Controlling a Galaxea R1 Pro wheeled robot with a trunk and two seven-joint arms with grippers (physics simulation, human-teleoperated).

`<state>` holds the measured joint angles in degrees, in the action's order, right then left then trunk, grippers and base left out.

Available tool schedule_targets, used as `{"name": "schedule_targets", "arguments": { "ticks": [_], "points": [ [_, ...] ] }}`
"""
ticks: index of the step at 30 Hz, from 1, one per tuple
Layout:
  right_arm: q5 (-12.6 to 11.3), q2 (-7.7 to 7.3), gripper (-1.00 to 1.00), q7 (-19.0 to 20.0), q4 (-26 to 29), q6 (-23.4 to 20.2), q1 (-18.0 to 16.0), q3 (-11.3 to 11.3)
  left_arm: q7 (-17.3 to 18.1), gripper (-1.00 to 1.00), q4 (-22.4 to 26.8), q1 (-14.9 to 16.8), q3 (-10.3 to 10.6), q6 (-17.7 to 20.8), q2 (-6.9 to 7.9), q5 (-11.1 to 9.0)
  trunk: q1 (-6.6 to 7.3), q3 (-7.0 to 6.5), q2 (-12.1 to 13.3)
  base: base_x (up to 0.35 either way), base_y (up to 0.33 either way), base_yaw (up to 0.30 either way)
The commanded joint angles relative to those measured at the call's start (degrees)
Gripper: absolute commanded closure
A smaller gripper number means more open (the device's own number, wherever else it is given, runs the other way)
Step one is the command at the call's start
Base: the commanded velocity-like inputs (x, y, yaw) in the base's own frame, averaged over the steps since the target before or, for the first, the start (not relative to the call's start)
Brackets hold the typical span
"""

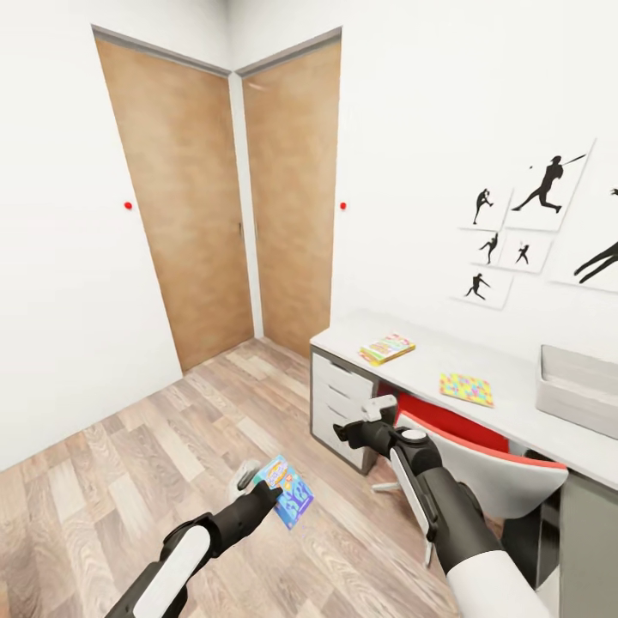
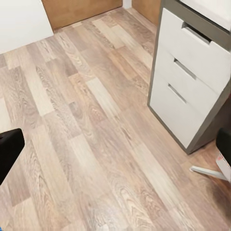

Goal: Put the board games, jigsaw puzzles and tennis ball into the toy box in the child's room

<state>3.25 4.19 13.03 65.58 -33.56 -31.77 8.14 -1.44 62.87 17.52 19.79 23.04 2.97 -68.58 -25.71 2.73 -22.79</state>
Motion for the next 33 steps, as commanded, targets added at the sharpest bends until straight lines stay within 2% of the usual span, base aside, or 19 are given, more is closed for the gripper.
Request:
{"name": "schedule_targets", "arguments": {
  "ticks": [1, 15, 27, 30, 32, 33],
  "points": [
    [0.36, 0.02, -1.00, 0.33, 0.07, -0.28, -0.05, -0.06, -0.14, 1.00, 0.06, 0.06, 0.05, 0.08, 0.07, -0.50, -0.07, 0.13, -0.13, 0.340, 0.006, 0.000],
    [0.36, 0.00, -1.00, 0.33, 0.10, -0.26, -0.05, 0.02, -0.07, 1.00, 0.06, 0.06, -0.02, 0.08, 0.09, -0.53, -0.07, 0.13, -0.13, 0.341, 0.092, 0.000],
    [0.36, -0.12, -1.00, 0.42, 4.45, -0.65, 1.31, -0.14, -0.03, 1.00, 0.08, 0.08, 0.05, 0.08, 0.05, -0.58, -0.07, 0.13, -0.13, 0.322, 0.173, 0.000],
    [-0.03, -0.47, -1.00, 0.53, 12.44, -3.06, 3.37, -0.63, -0.22, 1.00, 3.18, -0.02, -0.02, 0.58, 0.31, -0.55, -0.07, 0.13, -0.13, 0.133, 0.046, 0.000],
    [-0.16, -0.65, -1.00, 0.63, 19.13, -6.68, 5.82, -1.06, -0.86, 1.00, 7.13, -0.11, -0.03, 1.03, 0.91, -0.53, -0.07, 0.13, -0.13, 0.062, 0.022, 0.000],
    [-0.20, -0.69, -1.00, 0.68, 20.77, -7.69, 6.58, -1.28, -1.27, 1.00, 8.40, -0.11, -0.05, 1.28, 1.17, -0.54, -0.07, 0.13, -0.13, 0.039, 0.014, 0.000]
  ]
}}
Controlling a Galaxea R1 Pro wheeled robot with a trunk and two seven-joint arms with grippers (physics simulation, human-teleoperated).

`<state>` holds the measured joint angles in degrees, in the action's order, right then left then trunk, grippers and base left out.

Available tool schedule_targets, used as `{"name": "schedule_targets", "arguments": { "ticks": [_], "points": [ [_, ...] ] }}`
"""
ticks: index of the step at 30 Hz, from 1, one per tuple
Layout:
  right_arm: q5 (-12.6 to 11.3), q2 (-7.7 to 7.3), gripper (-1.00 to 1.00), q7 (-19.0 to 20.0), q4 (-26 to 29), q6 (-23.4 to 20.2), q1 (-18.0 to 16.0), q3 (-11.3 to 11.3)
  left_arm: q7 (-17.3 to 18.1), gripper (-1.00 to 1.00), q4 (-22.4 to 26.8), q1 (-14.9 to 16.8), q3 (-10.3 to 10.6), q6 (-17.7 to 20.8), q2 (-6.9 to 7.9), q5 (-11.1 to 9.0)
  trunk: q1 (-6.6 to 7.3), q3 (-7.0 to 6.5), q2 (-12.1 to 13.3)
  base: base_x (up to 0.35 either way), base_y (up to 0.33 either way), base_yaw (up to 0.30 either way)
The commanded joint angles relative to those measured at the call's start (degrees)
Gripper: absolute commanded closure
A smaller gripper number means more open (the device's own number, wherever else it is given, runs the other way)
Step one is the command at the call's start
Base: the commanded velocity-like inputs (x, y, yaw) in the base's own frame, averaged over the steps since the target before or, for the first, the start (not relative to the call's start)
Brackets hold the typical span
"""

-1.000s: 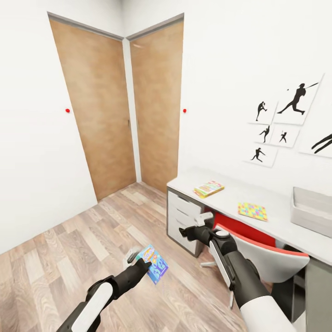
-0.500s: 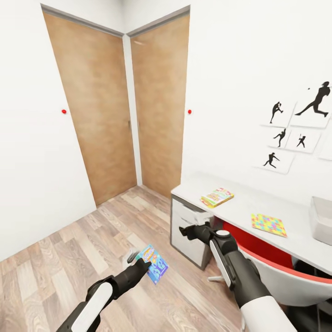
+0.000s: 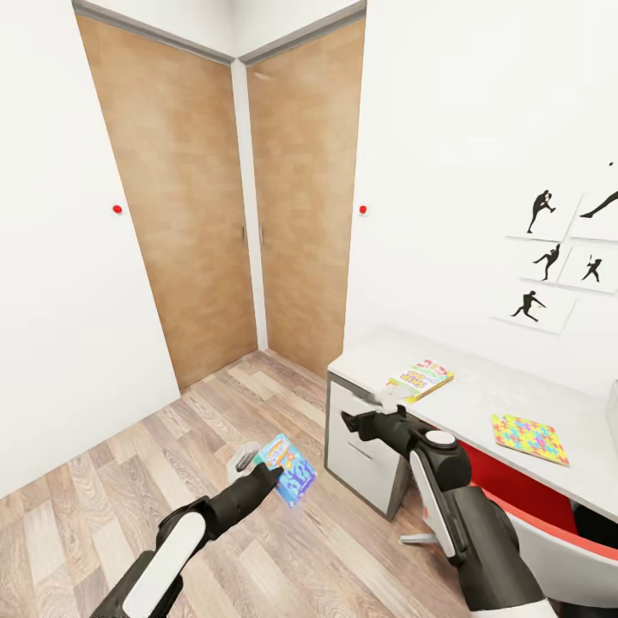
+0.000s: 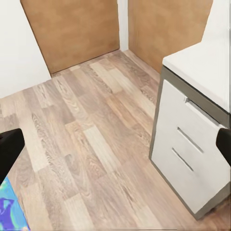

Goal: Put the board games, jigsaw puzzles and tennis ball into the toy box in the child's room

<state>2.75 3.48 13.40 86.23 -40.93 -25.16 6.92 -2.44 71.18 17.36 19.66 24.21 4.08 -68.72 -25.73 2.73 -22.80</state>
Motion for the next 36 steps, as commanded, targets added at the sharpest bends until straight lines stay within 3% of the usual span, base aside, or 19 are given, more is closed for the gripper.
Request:
{"name": "schedule_targets", "arguments": {
  "ticks": [1, 3, 5, 10, 34, 36],
  "points": [
    [0.27, -0.01, -1.00, 0.35, 1.38, -1.12, 0.61, -0.35, -0.84, 1.00, 1.34, 0.07, 0.08, 0.46, 0.30, -0.43, -0.05, 0.14, -0.11, 0.031, 0.011, 0.000],
    [0.20, -0.12, -1.00, 0.43, 4.35, -2.99, 2.11, -2.09, -4.88, 1.00, 6.21, 0.31, 0.01, 2.52, 0.79, -0.47, -0.05, 0.14, -0.11, 0.016, 0.006, 0.000],
    [0.19, -0.16, -1.00, 0.45, 5.09, -3.44, 2.32, -3.21, -7.52, 1.00, 7.75, 0.57, -0.02, 3.30, 0.71, -0.56, -0.05, 0.14, -0.11, 0.009, 0.003, 0.000],
    [0.96, -0.10, -1.00, 1.72, 4.69, -3.53, 1.96, -3.18, -6.00, 1.00, 8.88, -0.22, 0.81, 3.49, 0.96, -1.25, -0.05, 0.14, -0.12, 0.000, 0.000, 0.000],
    [0.97, 0.12, -1.00, 1.40, 4.67, -3.52, 2.00, -2.85, -6.02, 1.00, 8.97, -0.25, 0.81, 3.47, 0.99, -1.27, -0.05, 0.14, -0.12, 0.000, 0.000, 0.000],
    [1.01, 0.32, -1.00, 0.76, 5.32, -3.75, 2.53, -2.58, -6.16, 1.00, 9.49, -0.91, 1.02, 3.42, 0.49, -1.25, -0.05, 0.14, -0.12, 0.000, 0.000, 0.000]
  ]
}}
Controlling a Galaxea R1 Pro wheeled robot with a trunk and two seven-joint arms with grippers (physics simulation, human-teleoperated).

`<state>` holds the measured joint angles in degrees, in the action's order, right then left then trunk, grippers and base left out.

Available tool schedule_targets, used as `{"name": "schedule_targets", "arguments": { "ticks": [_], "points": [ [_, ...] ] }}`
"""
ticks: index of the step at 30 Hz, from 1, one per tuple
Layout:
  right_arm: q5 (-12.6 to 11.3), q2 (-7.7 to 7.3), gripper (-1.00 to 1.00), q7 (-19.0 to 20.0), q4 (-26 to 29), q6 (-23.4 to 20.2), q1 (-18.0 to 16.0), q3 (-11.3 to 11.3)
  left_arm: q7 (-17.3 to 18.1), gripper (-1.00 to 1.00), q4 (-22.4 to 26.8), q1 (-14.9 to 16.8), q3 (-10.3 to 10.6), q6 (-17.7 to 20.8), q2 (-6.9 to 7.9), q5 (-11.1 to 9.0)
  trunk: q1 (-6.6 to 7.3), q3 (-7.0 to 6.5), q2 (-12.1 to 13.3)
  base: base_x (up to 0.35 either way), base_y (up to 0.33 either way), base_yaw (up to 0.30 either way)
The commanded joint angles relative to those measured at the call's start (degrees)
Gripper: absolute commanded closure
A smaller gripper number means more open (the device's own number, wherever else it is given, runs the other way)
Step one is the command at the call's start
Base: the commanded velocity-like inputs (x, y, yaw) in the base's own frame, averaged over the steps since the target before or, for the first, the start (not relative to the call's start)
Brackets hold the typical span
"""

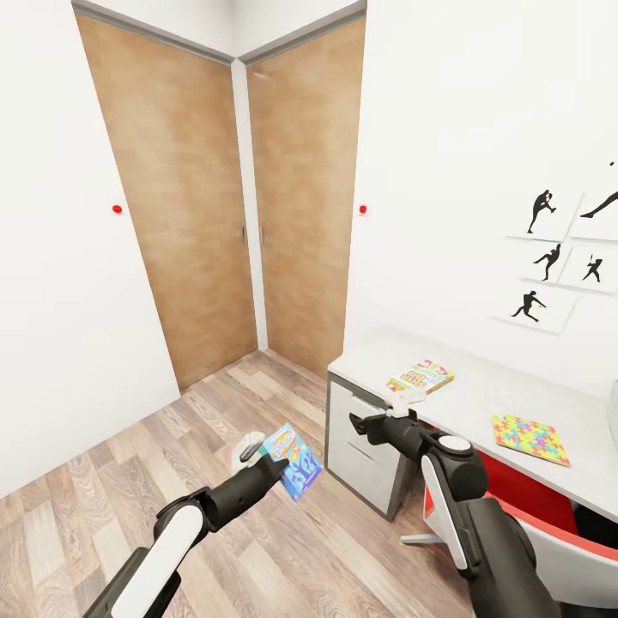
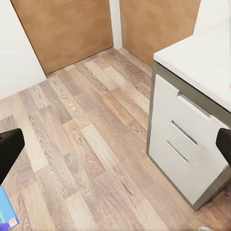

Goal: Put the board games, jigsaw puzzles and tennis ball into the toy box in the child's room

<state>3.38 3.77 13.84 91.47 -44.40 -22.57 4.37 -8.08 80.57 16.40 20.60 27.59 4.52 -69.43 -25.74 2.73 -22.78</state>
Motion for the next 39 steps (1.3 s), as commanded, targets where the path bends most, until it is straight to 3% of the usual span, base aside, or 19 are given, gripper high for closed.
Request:
{"name": "schedule_targets", "arguments": {
  "ticks": [1, 11, 34, 36, 38, 39],
  "points": [
    [0.38, 0.06, -1.00, 0.00, 0.39, -0.30, 0.04, 0.00, -0.54, 1.00, 0.17, -0.14, 0.11, 0.04, -0.03, -0.54, -0.04, 0.14, -0.13, 0.000, 0.000, 0.000],
    [0.39, 0.10, -1.00, -0.46, 1.03, -0.40, 0.41, 0.06, -0.62, 1.00, 0.54, -0.69, 0.22, 0.01, -0.30, -0.40, -0.04, 0.14, -0.13, 0.048, 0.000, 0.000],
    [0.34, -0.07, -1.00, -0.42, 1.19, -0.62, 0.11, -1.13, -0.41, 1.00, 0.82, -0.75, 0.28, 0.03, -0.31, -0.28, -0.04, 0.14, -0.13, 0.326, 0.000, 0.000],
    [0.33, -0.11, -1.00, -0.41, 1.21, -0.61, -0.08, -1.97, -0.10, 1.00, 1.82, -0.77, 0.32, 0.10, -0.27, -0.23, -0.04, 0.14, -0.13, 0.342, 0.000, 0.000],
    [0.32, -0.14, -1.00, -0.29, 1.24, -0.60, -0.65, -5.94, 0.22, 1.00, 4.76, -0.96, 1.11, 0.26, -0.24, -0.02, -0.04, 0.14, -0.13, 0.330, 0.000, -0.052],
    [0.31, -0.16, -1.00, -0.24, 1.24, -0.60, -0.87, -6.86, 0.25, 1.00, 5.25, -0.99, 1.54, 0.28, -0.24, 0.02, -0.04, 0.14, -0.13, 0.278, 0.000, -0.129]
  ]
}}
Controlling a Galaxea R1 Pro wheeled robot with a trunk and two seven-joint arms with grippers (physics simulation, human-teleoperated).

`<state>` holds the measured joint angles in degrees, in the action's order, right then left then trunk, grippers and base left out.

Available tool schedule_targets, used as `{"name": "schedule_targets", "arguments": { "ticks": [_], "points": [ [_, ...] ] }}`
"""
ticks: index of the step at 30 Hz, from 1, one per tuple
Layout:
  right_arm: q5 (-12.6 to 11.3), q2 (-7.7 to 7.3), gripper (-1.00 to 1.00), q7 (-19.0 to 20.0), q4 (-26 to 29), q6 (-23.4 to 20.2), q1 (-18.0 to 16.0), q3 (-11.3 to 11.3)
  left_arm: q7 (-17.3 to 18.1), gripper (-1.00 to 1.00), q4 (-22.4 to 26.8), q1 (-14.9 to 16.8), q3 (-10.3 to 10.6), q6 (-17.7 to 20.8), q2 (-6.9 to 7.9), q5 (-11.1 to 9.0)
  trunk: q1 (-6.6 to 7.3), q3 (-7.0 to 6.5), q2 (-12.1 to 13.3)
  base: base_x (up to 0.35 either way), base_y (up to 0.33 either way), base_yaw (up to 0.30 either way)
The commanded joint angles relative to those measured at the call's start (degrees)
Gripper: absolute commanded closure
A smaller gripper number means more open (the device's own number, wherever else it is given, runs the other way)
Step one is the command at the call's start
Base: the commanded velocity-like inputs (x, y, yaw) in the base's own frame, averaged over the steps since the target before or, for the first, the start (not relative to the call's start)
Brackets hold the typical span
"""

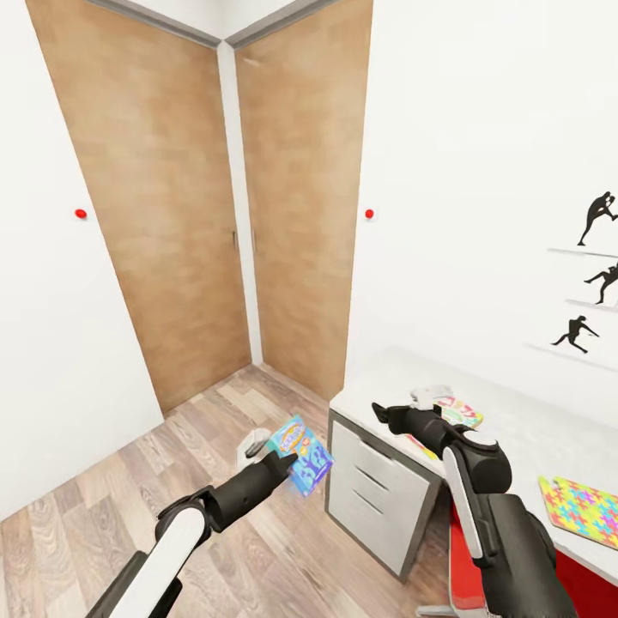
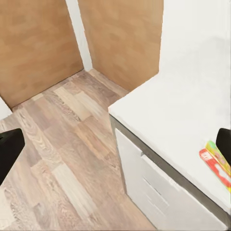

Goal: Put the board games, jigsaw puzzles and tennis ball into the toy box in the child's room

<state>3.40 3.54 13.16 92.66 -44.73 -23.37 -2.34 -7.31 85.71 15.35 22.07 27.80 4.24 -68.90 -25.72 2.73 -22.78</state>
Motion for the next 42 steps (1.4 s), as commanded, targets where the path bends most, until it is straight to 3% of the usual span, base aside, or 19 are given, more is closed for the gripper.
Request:
{"name": "schedule_targets", "arguments": {
  "ticks": [1, 3, 6, 7, 9, 11, 12, 13, 19, 30, 34, 38, 39, 41, 42],
  "points": [
    [0.30, 0.05, -1.00, 0.48, 0.06, -0.27, -0.31, -0.96, -0.55, 1.00, 0.49, 0.04, 0.58, 0.07, 0.06, -0.48, -0.07, 0.14, -0.14, 0.222, 0.000, -0.161],
    [0.28, -0.85, -1.00, 0.60, 0.08, -0.12, -0.86, -3.82, -0.74, 1.00, 1.39, -0.01, 2.08, 0.06, 0.06, -0.37, -0.07, 0.14, -0.14, 0.117, 0.000, -0.223],
    [0.20, -2.93, -1.00, 1.49, 0.11, -0.05, -1.09, -5.40, -0.62, 1.00, 1.75, -0.02, 2.74, 0.05, 0.07, -0.31, -0.07, 0.14, -0.14, 0.056, 0.000, -0.258],
    [0.16, -4.23, -1.00, 4.63, 0.13, 0.01, -1.16, -6.31, -0.56, 1.00, 1.84, -0.04, 2.99, 0.01, 0.07, -0.29, -0.07, 0.14, -0.14, 0.019, 0.000, -0.280],
    [0.11, -5.31, -1.00, 8.38, 0.14, 0.07, -1.22, -8.17, -0.56, 1.00, 1.87, -0.05, 3.08, 0.00, 0.07, -0.28, -0.07, 0.14, -0.14, 0.014, 0.000, -0.283],
    [0.07, -7.31, -1.00, 15.83, 0.15, 0.11, -1.53, -12.67, -0.58, 1.00, 1.89, -0.04, 3.16, -0.01, 0.07, -0.28, -0.07, 0.14, -0.14, 0.007, 0.000, -0.287],
    [0.04, -9.42, -1.00, 26.48, 0.12, -0.10, -3.00, -19.36, -0.71, 1.00, 1.90, -0.05, 3.25, -0.02, 0.05, -0.27, -0.07, 0.14, -0.14, 0.002, 0.000, -0.290],
    [0.04, -9.77, -1.00, 28.57, 0.10, -0.16, -3.35, -21.17, -0.73, 1.00, 1.91, -0.05, 3.28, -0.02, 0.03, -0.27, -0.07, 0.14, -0.14, 0.001, 0.000, -0.290],
    [0.03, -10.34, -1.00, 31.86, 0.09, -0.26, -3.88, -24.00, -0.66, 1.00, 1.91, -0.06, 3.32, -0.02, 0.06, -0.27, -0.07, 0.14, -0.14, 0.001, 0.000, -0.289],
    [0.03, -10.85, -1.00, 32.64, 0.08, -0.27, -3.97, -24.52, -0.22, 1.00, 2.28, -0.01, 3.17, 0.10, 0.09, -0.56, -0.07, 0.14, -0.14, 0.000, 0.000, -0.289],
    [0.03, -10.95, -1.00, 32.71, 0.10, -0.44, -3.97, -24.82, -0.37, 1.00, 4.73, 0.30, 2.90, 0.99, 0.01, -0.95, -0.07, 0.14, -0.14, 0.000, 0.000, -0.289],
    [-0.26, -12.77, -1.00, 32.81, 0.08, -1.37, -3.98, -26.27, -0.68, 1.00, 5.84, 1.16, 2.73, 2.52, -0.57, -1.08, -0.07, 0.14, -0.14, 0.000, 0.000, -0.290],
    [-0.48, -13.96, -1.00, 32.87, 0.10, -1.97, -3.97, -27.05, -0.75, 1.00, 6.04, 1.61, 2.69, 2.87, -0.72, -1.14, -0.07, 0.14, -0.14, 0.000, 0.000, -0.289],
    [-0.81, -14.99, -1.00, 33.31, 0.09, -2.72, -3.97, -27.87, -0.81, 1.00, 6.15, 2.39, 2.67, 3.09, -0.81, -1.36, -0.07, 0.14, -0.14, 0.000, 0.000, -0.289],
    [-1.39, -15.97, -1.00, 34.87, 0.08, -3.57, -3.97, -29.28, -1.28, 1.00, 6.18, 4.29, 2.66, 3.29, -0.88, -2.67, -0.07, 0.14, -0.14, 0.000, 0.000, -0.290]
  ]
}}
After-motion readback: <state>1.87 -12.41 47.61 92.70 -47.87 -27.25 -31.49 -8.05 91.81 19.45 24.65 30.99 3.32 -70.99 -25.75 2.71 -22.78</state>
